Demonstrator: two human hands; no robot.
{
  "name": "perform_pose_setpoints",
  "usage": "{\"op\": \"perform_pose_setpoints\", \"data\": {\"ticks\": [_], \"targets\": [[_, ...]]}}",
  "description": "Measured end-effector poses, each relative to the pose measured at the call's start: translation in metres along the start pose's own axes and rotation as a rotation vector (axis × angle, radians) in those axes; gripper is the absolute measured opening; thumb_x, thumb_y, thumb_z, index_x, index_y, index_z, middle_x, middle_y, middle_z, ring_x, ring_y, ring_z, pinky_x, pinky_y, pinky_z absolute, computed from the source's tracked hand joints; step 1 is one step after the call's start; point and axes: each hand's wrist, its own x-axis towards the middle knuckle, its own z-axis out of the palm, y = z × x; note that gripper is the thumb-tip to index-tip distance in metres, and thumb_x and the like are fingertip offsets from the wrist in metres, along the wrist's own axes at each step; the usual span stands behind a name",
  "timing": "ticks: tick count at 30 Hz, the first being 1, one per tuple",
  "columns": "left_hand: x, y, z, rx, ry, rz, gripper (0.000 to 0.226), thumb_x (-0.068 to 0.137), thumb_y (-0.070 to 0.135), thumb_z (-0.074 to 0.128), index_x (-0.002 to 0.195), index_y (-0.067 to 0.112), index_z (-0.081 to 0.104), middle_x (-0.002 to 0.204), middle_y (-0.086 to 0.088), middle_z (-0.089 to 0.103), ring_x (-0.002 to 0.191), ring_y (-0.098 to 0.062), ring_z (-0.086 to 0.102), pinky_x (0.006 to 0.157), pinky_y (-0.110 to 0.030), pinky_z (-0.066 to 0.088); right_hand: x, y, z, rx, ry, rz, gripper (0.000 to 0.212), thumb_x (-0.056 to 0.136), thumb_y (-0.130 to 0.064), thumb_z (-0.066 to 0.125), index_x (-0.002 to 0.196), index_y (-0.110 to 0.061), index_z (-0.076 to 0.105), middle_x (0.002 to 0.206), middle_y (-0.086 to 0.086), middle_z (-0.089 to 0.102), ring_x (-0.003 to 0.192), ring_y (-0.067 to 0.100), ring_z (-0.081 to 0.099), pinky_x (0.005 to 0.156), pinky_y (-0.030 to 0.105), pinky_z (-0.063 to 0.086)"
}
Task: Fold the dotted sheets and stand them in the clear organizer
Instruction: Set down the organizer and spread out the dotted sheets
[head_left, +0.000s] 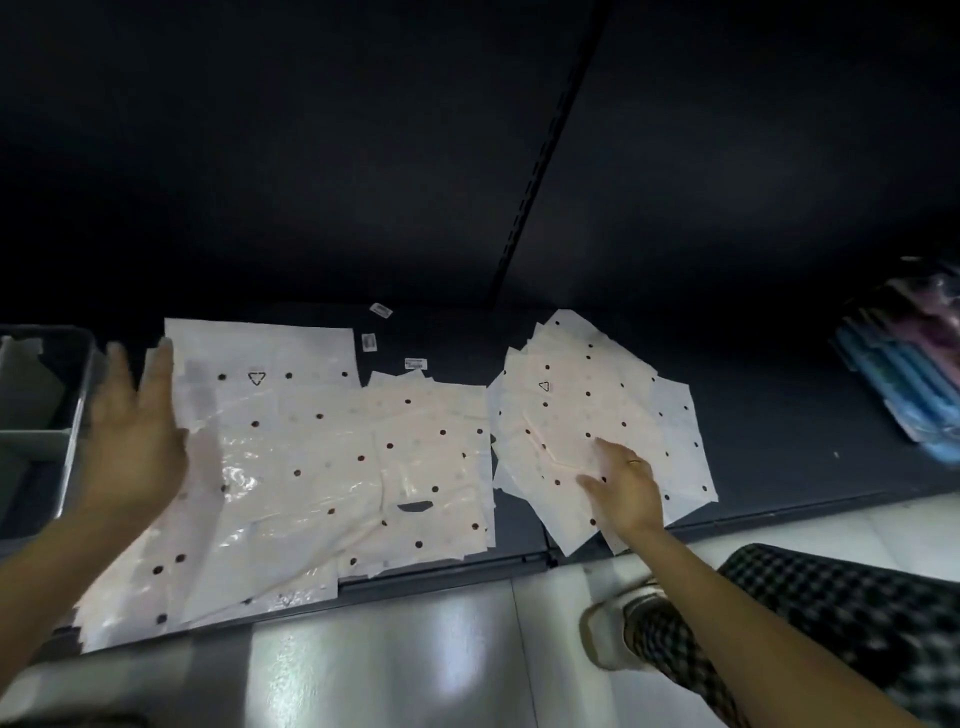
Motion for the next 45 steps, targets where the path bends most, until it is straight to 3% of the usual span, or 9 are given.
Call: {"op": "perform_pose_setpoints", "data": {"ticks": [3,7,15,19,23,31,37,41,45], "targets": [[-0.019,0.003,0.012,0.058,-0.145,0.256,0.080,0.077,0.017,0.076,0.145,0.017,0.034,0.153,-0.022,0.022,0.133,-0.050,0.028,0.100,-0.067,0.033,0.008,-0.002,0.001,-0.139,0.032,-0.063,0.047,0.090,-0.034,0.059,0.135,-0.027,0.048,0.137,-0.001,0.048,0.124,0.023,0.038,0.096,0.033,0.034],[-0.048,0.012,0.034,0.089,-0.623,0.337,0.091,0.069,0.088,0.009,0.146,0.039,0.001,0.154,0.012,-0.012,0.143,-0.014,-0.010,0.117,-0.045,0.004,0.018,-0.009,0.005,-0.161,0.115,-0.130,0.025,0.096,-0.027,0.050,0.115,-0.021,0.065,0.119,0.000,0.061,0.113,0.022,0.045,0.088,0.031,0.035],[-0.043,-0.004,0.019,0.180,-0.613,0.183,0.111,0.058,0.091,-0.008,0.148,0.026,0.003,0.154,0.009,-0.012,0.143,-0.013,-0.013,0.116,-0.040,-0.004,0.018,-0.043,-0.016,0.387,0.206,-0.153,0.020,0.100,-0.020,0.042,0.097,-0.005,0.055,0.078,0.003,0.061,0.067,0.018,0.052,0.058,0.028,0.037],[-0.048,0.071,0.004,-0.325,-0.629,0.086,0.074,0.075,0.066,0.048,0.139,0.031,0.040,0.148,0.011,0.031,0.139,-0.016,0.031,0.112,-0.029,0.024,0.000,-0.102,-0.019,0.624,0.126,-0.249,0.019,0.098,-0.023,0.048,0.083,-0.012,0.053,0.060,-0.008,0.048,0.050,0.007,0.040,0.052,0.025,0.036],[-0.065,0.144,0.001,-0.853,-0.839,-0.041,0.093,0.069,0.042,0.072,0.145,0.045,0.017,0.138,0.015,0.036,0.124,-0.009,0.042,0.097,-0.024,0.038,-0.040,-0.176,-0.002,0.895,-0.127,-0.273,0.019,0.096,-0.014,0.050,0.079,-0.020,0.056,0.072,0.003,0.058,0.064,0.016,0.054,0.058,0.029,0.046],[-0.038,0.098,-0.002,-0.569,-0.329,-0.392,0.056,0.082,-0.002,0.067,0.130,-0.003,0.040,0.125,-0.025,0.054,0.114,-0.040,0.052,0.096,-0.047,0.043,-0.061,-0.176,0.013,0.724,-0.306,-0.468,0.020,0.096,-0.020,0.053,0.109,-0.010,0.064,0.110,-0.006,0.063,0.104,0.004,0.054,0.086,0.004,0.038],[-0.016,0.024,-0.013,-0.460,-0.295,-0.423,0.080,0.083,-0.011,0.059,0.148,0.015,0.021,0.136,-0.024,0.046,0.112,-0.045,0.049,0.093,-0.053,0.042,-0.015,-0.051,0.023,0.213,-0.082,-0.115,0.049,0.093,-0.030,0.056,0.138,-0.016,0.043,0.143,0.005,0.042,0.131,0.025,0.034,0.104,0.030,0.031],[-0.010,-0.001,-0.015,-0.288,-0.189,-0.323,0.091,0.083,-0.015,0.050,0.151,0.030,0.009,0.123,-0.030,0.053,0.064,-0.031,0.047,0.061,-0.040,0.038,-0.007,-0.006,0.025,-0.087,-0.064,-0.105,0.060,0.091,-0.044,0.055,0.142,-0.020,0.034,0.151,0.001,0.029,0.135,0.025,0.026,0.103,0.033,0.031],[-0.007,-0.002,-0.012,-0.102,0.008,-0.142,0.093,0.079,-0.013,0.059,0.151,0.017,0.008,0.151,-0.027,0.018,0.125,-0.053,0.035,0.091,-0.060,0.040,-0.003,0.001,0.024,-0.043,0.059,-0.152,0.038,0.092,-0.027,0.059,0.127,-0.012,0.054,0.132,0.007,0.049,0.113,0.028,0.044,0.088,0.033,0.041]]}}
